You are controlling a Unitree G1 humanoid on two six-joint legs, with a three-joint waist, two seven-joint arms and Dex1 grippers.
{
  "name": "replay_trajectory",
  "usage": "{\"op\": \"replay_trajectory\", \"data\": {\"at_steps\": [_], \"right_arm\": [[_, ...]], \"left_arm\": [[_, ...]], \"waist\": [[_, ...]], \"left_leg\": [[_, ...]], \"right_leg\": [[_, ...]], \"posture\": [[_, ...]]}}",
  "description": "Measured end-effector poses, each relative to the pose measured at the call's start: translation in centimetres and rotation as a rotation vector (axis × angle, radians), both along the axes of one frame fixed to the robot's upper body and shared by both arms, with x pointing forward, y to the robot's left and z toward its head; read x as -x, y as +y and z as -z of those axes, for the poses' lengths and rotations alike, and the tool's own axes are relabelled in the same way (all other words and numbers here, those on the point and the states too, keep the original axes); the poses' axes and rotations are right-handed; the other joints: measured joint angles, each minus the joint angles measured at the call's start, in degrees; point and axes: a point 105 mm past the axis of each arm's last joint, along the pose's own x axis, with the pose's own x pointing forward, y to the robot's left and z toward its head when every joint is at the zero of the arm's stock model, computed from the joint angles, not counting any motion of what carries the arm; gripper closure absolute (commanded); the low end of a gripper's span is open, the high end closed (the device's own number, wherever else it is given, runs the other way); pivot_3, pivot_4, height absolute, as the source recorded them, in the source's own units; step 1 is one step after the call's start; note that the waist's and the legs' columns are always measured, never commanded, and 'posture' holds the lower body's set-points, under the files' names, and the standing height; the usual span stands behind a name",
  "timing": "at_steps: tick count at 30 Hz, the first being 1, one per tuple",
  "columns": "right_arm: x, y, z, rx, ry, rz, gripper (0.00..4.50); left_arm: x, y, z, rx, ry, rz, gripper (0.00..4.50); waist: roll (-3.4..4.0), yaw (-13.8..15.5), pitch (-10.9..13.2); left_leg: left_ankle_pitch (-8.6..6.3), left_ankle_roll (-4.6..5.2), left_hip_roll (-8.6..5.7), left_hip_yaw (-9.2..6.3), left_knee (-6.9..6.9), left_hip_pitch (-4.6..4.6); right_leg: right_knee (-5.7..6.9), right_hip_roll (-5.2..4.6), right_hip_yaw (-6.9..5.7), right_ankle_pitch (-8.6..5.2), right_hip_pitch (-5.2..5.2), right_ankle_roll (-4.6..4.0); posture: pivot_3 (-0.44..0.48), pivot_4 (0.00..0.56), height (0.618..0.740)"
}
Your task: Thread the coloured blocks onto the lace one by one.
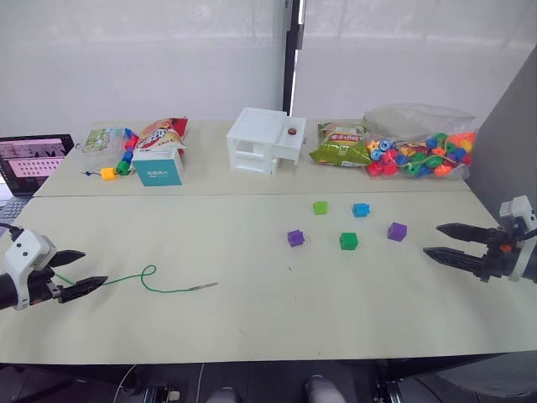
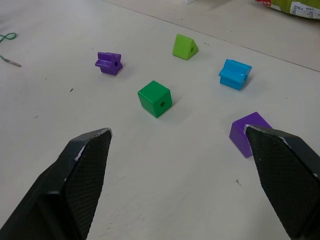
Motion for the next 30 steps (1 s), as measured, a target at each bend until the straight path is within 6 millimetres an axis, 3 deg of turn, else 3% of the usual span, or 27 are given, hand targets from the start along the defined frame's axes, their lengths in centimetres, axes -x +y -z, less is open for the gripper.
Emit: {"op": "replay_trajectory", "data": {"at_steps": [4,7,16,18,26,30], "right_arm": [[-0.1,0.2,0.0,0.000,-0.002,-0.004,0.02],[-0.1,1.8,-0.2,-0.021,0.011,-0.051,0.02],[1.7,13.2,-2.3,-0.032,0.038,-0.414,0.02],[2.2,14.6,-3.1,-0.019,0.017,-0.459,0.02],[4.1,18.3,-2.4,0.089,0.009,-0.575,0.02],[4.2,18.6,-2.1,0.108,-0.002,-0.565,0.02]], "left_arm": [[0.1,-0.4,-0.1,0.022,0.009,0.018,0.00],[-0.1,-1.3,-0.4,0.047,0.020,0.051,0.00],[-0.1,-8.5,-0.5,0.093,0.096,0.346,0.00],[0.1,-9.5,-0.8,0.075,0.097,0.399,0.00],[-0.2,-13.3,-0.5,-0.013,0.097,0.583,0.00],[0.0,-14.5,1.7,-0.063,0.148,0.656,0.00]], "waist": [[0.00,0.0,0.0],[0.00,0.0,0.0],[-0.01,0.0,0.0],[-0.01,0.1,0.0],[-0.02,0.5,0.0],[-0.02,0.5,0.0]], "left_leg": [[0.00,0.00,0.00,0.00,0.00,0.00],[0.00,0.00,0.00,0.00,0.00,-0.01],[0.00,-0.01,0.01,-0.06,0.03,-0.06],[0.00,0.00,0.00,-0.07,0.04,-0.08],[0.00,0.00,-0.02,-0.10,0.10,-0.17],[0.00,0.00,-0.01,-0.11,0.09,-0.18]], "right_leg": [[0.00,0.00,0.00,0.00,0.00,0.00],[0.03,0.00,0.00,0.00,-0.02,0.00],[0.04,0.00,0.00,0.00,-0.03,0.00],[0.00,0.00,-0.01,0.00,-0.04,0.00],[-0.07,0.00,-0.06,0.00,-0.06,0.00],[-0.05,0.00,-0.07,0.00,-0.09,0.00]], "posture": [[0.000,0.150,0.740],[0.000,0.150,0.740],[0.000,0.150,0.740],[0.000,0.150,0.740],[0.000,0.150,0.740],[0.000,0.150,0.740]]}}
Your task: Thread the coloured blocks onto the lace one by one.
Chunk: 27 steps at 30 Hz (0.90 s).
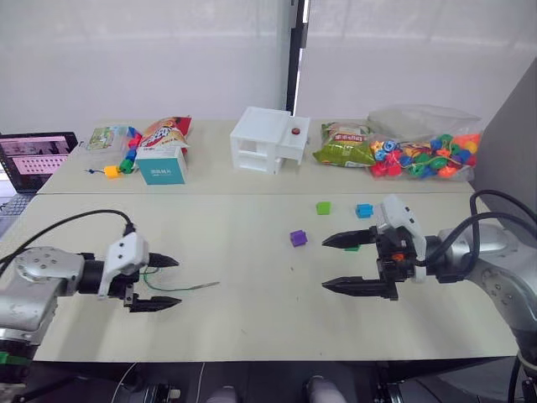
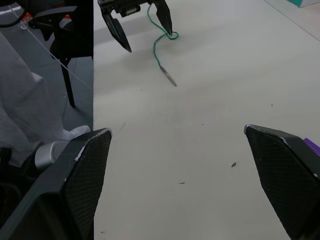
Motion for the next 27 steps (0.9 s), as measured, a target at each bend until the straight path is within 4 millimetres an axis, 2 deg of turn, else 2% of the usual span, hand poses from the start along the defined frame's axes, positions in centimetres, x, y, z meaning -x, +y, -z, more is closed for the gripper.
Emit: {"op": "replay_trajectory", "data": {"at_steps": [4,8,12,17,18,22,27], "right_arm": [[0.3,0.1,0.8,0.013,-0.003,0.016,0.02],[0.3,-0.7,2.1,0.047,0.005,0.061,0.02],[0.2,-1.1,2.1,0.053,-0.015,0.079,0.00],[0.2,-1.9,2.8,0.092,-0.015,0.107,0.00],[0.2,-1.9,2.9,0.093,-0.014,0.107,0.00],[0.2,-1.8,2.8,0.092,-0.027,0.107,0.00],[0.2,-1.8,2.8,0.102,-0.041,0.105,0.00]], "left_arm": [[-0.5,-0.4,1.9,-0.059,-0.007,0.048,0.00],[-1.7,-1.2,3.1,-0.022,-0.061,0.074,0.00],[-2.2,-1.4,3.3,0.005,-0.072,0.092,1.10],[-2.4,-1.0,3.5,0.008,-0.060,0.117,2.75],[-2.5,-0.8,3.5,0.008,-0.065,0.113,3.22],[-3.0,-0.7,3.7,0.024,-0.066,0.093,4.43],[-2.4,-1.7,3.7,0.113,-0.002,0.101,4.47]], "waist": [[-0.01,0.0,0.0],[-0.02,0.6,0.0],[-0.01,1.0,0.0],[0.00,1.0,0.0],[0.02,0.9,0.0],[0.04,0.6,0.0],[0.04,0.7,0.0]], "left_leg": [[0.00,0.00,-0.01,0.00,0.03,-0.04],[0.00,0.00,-0.04,0.00,0.17,-0.11],[0.00,0.01,-0.03,-0.01,0.27,-0.08],[-0.05,0.09,-0.04,-0.02,0.42,-0.05],[-0.06,0.11,-0.04,-0.02,0.43,-0.01],[-0.09,0.16,-0.03,0.00,0.43,0.06],[-0.13,0.24,-0.04,-0.01,0.58,-0.07]], "right_leg": [[-0.02,0.00,0.00,0.00,0.00,0.00],[-0.01,-0.01,-0.03,0.01,0.03,0.00],[0.03,-0.01,-0.03,0.00,0.07,0.01],[0.10,0.00,-0.04,0.00,0.13,0.01],[0.11,0.00,-0.04,0.00,0.14,0.01],[0.14,0.01,-0.04,0.00,0.18,0.01],[0.14,0.01,-0.04,0.00,0.14,0.02]], "posture": [[0.000,0.150,0.740],[0.000,0.150,0.740],[0.000,0.150,0.740],[0.000,0.150,0.740],[0.000,0.150,0.740],[0.000,0.150,0.740],[0.000,0.150,0.740]]}}
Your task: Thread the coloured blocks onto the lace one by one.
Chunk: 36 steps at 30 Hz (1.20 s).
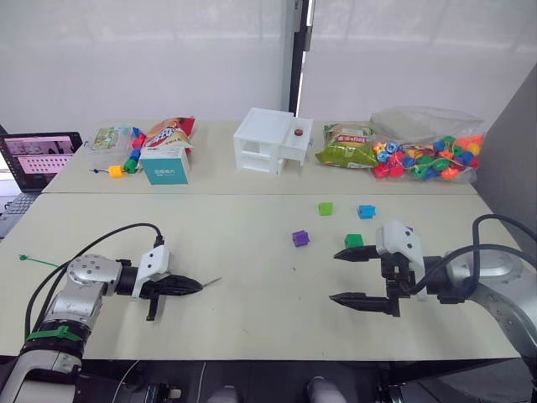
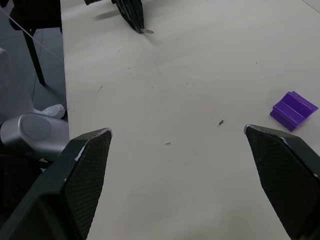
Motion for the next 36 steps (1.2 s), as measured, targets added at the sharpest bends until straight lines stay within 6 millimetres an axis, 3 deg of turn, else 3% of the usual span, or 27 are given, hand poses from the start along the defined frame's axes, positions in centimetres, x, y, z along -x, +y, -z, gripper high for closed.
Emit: {"op": "replay_trajectory", "data": {"at_steps": [4,10,16,21,29,36], "right_arm": [[0.0,0.0,0.0,0.004,-0.003,0.000,0.00],[0.1,-0.3,0.2,0.019,0.005,0.010,0.00],[0.2,-1.5,0.2,0.032,-0.002,0.080,0.00],[0.6,-2.5,0.2,0.048,0.007,0.133,0.00],[1.4,-2.7,0.1,0.046,0.005,0.160,0.00],[1.8,-2.7,0.3,0.044,0.007,0.180,0.00]], "left_arm": [[0.8,-1.9,-0.1,0.030,0.042,0.055,4.47],[0.8,-7.4,-2.3,0.109,0.009,0.122,4.47],[-0.3,-13.5,-0.3,0.074,-0.015,0.134,4.47],[-0.3,-16.1,0.1,0.063,-0.024,0.159,4.47],[-0.2,-16.9,0.4,0.065,-0.043,0.173,1.92],[-0.6,-16.6,0.7,0.140,-0.078,0.145,1.92]], "waist": [[-0.01,0.3,0.0],[-0.04,0.5,0.0],[-0.06,0.7,0.0],[-0.07,0.6,0.0],[-0.07,0.6,0.0],[-0.08,0.7,0.0]], "left_leg": [[0.00,0.00,0.00,-0.03,0.08,-0.13],[0.00,0.00,-0.03,-0.10,0.16,-0.23],[0.00,0.00,-0.07,-0.10,0.21,-0.29],[0.00,0.00,-0.07,-0.11,0.20,-0.29],[0.01,-0.01,-0.07,-0.10,0.22,-0.27],[0.01,-0.01,-0.07,-0.11,0.23,-0.30]], "right_leg": [[-0.02,0.00,-0.01,0.00,-0.05,0.00],[-0.04,0.00,-0.04,0.01,-0.06,0.02],[-0.09,0.00,-0.03,0.02,-0.04,0.02],[-0.08,0.00,-0.02,0.02,-0.06,0.02],[-0.17,0.00,-0.02,0.01,0.01,0.03],[-0.21,0.00,-0.02,0.01,0.00,0.03]], "posture": [[0.000,0.150,0.740],[0.000,0.150,0.740],[0.000,0.150,0.740],[0.000,0.150,0.740],[0.000,0.150,0.740],[0.000,0.150,0.740]]}}
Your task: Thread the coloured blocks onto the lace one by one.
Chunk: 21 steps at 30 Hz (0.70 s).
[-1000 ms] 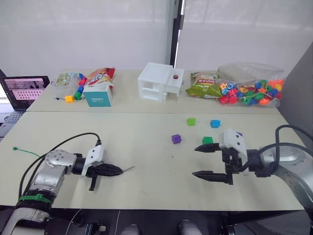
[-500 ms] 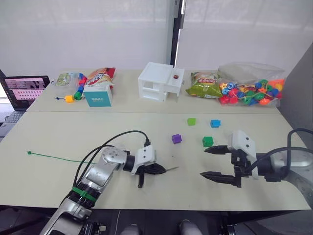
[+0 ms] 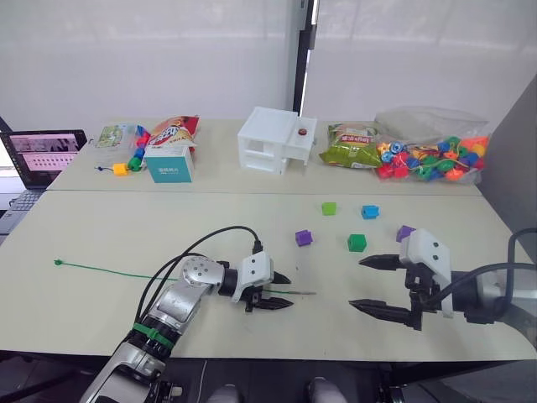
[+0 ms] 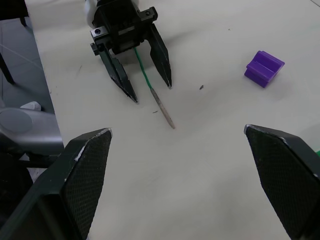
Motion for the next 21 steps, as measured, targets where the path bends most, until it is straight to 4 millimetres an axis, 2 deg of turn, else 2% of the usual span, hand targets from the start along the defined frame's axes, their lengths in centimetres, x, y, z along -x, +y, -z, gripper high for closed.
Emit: {"op": "replay_trajectory", "data": {"at_steps": [5,8,13,21], "right_arm": [[0.01,0.18,-0.10,0.000,-0.012,0.004,0.00],[0.04,0.27,-0.14,-0.009,-0.009,0.004,0.00],[0.12,0.53,-0.29,-0.018,-0.013,0.000,0.00],[-0.16,0.75,-0.66,-0.016,-0.034,0.000,0.00]], "left_arm": [[-0.16,0.06,0.16,0.023,-0.012,0.001,1.92],[-0.07,0.02,0.19,0.021,-0.015,0.011,2.71],[-0.19,-0.01,0.18,-0.011,-0.028,0.021,4.41],[-0.27,-0.11,-0.03,-0.039,-0.016,0.023,4.46]], "waist": [[0.00,0.0,0.0],[0.00,0.0,0.0],[0.00,0.0,0.0],[-0.01,0.0,0.0]], "left_leg": [[0.00,0.00,0.00,0.00,0.00,0.01],[0.00,0.00,0.00,0.00,0.00,0.02],[0.00,0.00,0.00,0.00,0.00,0.04],[0.00,0.00,0.00,0.00,-0.01,0.08]], "right_leg": [[-0.02,0.00,0.00,0.00,0.02,0.00],[-0.02,0.00,0.00,0.00,0.03,0.00],[-0.02,0.00,0.00,0.00,0.06,0.00],[0.00,0.00,0.00,0.00,0.09,0.00]], "posture": [[0.000,0.150,0.740],[0.000,0.150,0.740],[0.000,0.150,0.740],[0.000,0.150,0.740]]}}
